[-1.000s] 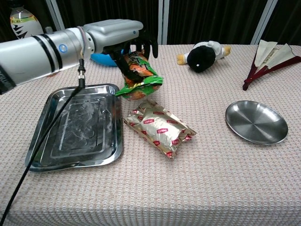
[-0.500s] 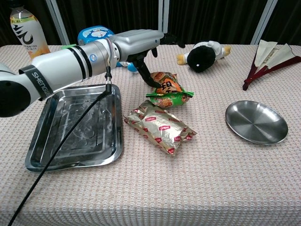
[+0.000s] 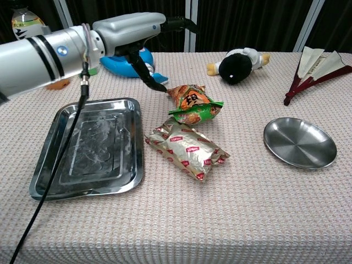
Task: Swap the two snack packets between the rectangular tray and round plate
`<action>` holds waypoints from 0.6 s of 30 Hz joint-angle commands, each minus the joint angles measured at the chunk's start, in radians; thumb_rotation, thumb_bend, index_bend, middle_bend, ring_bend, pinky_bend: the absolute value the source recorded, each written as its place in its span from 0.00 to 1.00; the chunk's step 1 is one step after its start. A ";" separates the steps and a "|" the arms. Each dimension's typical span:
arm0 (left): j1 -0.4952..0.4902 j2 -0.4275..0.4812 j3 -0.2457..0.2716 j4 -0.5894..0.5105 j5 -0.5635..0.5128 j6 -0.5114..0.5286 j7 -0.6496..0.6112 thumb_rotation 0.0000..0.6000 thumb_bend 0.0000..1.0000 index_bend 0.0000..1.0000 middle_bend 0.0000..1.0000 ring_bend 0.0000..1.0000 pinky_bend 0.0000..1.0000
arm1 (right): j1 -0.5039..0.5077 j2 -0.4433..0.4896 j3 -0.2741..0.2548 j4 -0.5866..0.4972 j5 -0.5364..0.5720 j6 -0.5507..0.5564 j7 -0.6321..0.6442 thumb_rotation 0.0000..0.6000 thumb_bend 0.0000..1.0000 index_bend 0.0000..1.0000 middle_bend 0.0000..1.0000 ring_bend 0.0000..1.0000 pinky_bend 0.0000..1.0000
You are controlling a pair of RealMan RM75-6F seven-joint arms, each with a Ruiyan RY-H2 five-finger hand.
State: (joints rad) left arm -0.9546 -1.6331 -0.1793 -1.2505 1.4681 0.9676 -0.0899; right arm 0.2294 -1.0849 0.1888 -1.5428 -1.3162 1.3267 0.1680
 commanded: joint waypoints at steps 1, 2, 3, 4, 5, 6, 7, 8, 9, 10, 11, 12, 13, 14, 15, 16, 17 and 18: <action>0.082 0.132 0.084 -0.195 0.040 0.050 0.089 1.00 0.09 0.09 0.08 0.05 0.25 | 0.003 0.001 0.001 0.003 0.000 -0.006 0.003 1.00 0.00 0.00 0.00 0.00 0.00; 0.093 0.148 0.108 -0.223 0.062 0.056 0.103 1.00 0.09 0.09 0.08 0.05 0.25 | 0.004 0.002 0.003 0.003 0.000 -0.007 0.004 1.00 0.00 0.00 0.00 0.00 0.00; 0.099 0.157 0.125 -0.241 0.079 0.061 0.111 1.00 0.09 0.09 0.08 0.05 0.25 | 0.004 0.004 0.004 0.002 -0.001 -0.005 0.006 1.00 0.00 0.00 0.00 0.00 0.00; 0.105 0.163 0.142 -0.255 0.098 0.065 0.116 1.00 0.09 0.09 0.08 0.05 0.25 | 0.003 0.006 0.006 0.002 -0.002 -0.003 0.008 1.00 0.00 0.00 0.00 0.00 0.00; 0.110 0.171 0.164 -0.268 0.127 0.070 0.123 1.00 0.09 0.09 0.08 0.05 0.25 | 0.003 0.010 0.008 0.000 -0.002 -0.001 0.012 1.00 0.00 0.00 0.00 0.00 0.00; 0.114 0.174 0.179 -0.273 0.151 0.077 0.130 1.00 0.09 0.09 0.09 0.05 0.25 | 0.002 0.013 0.010 -0.002 -0.002 0.001 0.015 1.00 0.00 0.00 0.00 0.00 0.00; 0.117 0.176 0.193 -0.276 0.175 0.085 0.138 1.00 0.09 0.09 0.09 0.05 0.25 | 0.001 0.016 0.011 -0.003 -0.001 0.001 0.017 1.00 0.00 0.00 0.00 0.00 0.00; 0.121 0.176 0.210 -0.278 0.204 0.094 0.144 1.00 0.09 0.09 0.09 0.06 0.25 | 0.000 0.021 0.013 -0.004 0.001 0.001 0.021 1.00 0.00 0.00 0.00 0.00 0.00; 0.123 0.176 0.221 -0.280 0.225 0.101 0.146 1.00 0.09 0.10 0.10 0.06 0.25 | -0.001 0.023 0.014 -0.004 0.003 0.000 0.025 1.00 0.00 0.00 0.00 0.00 0.00; 0.123 0.174 0.230 -0.281 0.246 0.108 0.149 1.00 0.09 0.10 0.10 0.06 0.25 | -0.001 0.025 0.015 -0.004 0.006 -0.002 0.028 1.00 0.00 0.00 0.00 0.00 0.00; 0.124 0.172 0.241 -0.280 0.275 0.119 0.157 1.00 0.09 0.10 0.10 0.07 0.25 | -0.002 0.028 0.016 -0.004 0.010 -0.005 0.032 1.00 0.00 0.00 0.00 0.00 0.00; 0.122 0.171 0.248 -0.278 0.297 0.125 0.167 1.00 0.09 0.10 0.11 0.07 0.26 | -0.002 0.029 0.017 -0.003 0.012 -0.007 0.034 1.00 0.00 0.00 0.00 0.00 0.00; 0.119 0.168 0.252 -0.277 0.317 0.129 0.178 1.00 0.09 0.10 0.11 0.07 0.26 | -0.002 0.029 0.018 -0.003 0.014 -0.009 0.036 1.00 0.00 0.00 0.00 0.00 0.00; 0.115 0.164 0.255 -0.276 0.339 0.133 0.189 1.00 0.09 0.11 0.11 0.07 0.26 | -0.002 0.029 0.019 -0.001 0.017 -0.010 0.038 1.00 0.00 0.00 0.00 0.00 0.00; 0.113 0.159 0.255 -0.277 0.353 0.139 0.194 1.00 0.09 0.11 0.11 0.08 0.26 | -0.002 0.029 0.020 0.000 0.020 -0.011 0.041 1.00 0.00 0.00 0.00 0.00 0.00; 0.110 0.152 0.254 -0.277 0.362 0.142 0.194 1.00 0.09 0.11 0.12 0.08 0.26 | -0.003 0.029 0.021 0.000 0.022 -0.012 0.044 1.00 0.00 0.00 0.00 0.00 0.00; 0.106 0.143 0.252 -0.276 0.371 0.141 0.194 1.00 0.09 0.11 0.12 0.08 0.27 | -0.003 0.029 0.023 0.002 0.025 -0.012 0.048 1.00 0.00 0.00 0.00 0.00 0.00; 0.101 0.137 0.251 -0.273 0.377 0.137 0.197 1.00 0.09 0.12 0.12 0.09 0.27 | -0.004 0.030 0.024 0.004 0.027 -0.014 0.052 1.00 0.00 0.00 0.00 0.00 0.00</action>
State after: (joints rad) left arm -0.8478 -1.4874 0.0691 -1.5245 1.8358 1.1028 0.1004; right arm 0.2261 -1.0557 0.2115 -1.5405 -1.2906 1.3139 0.2181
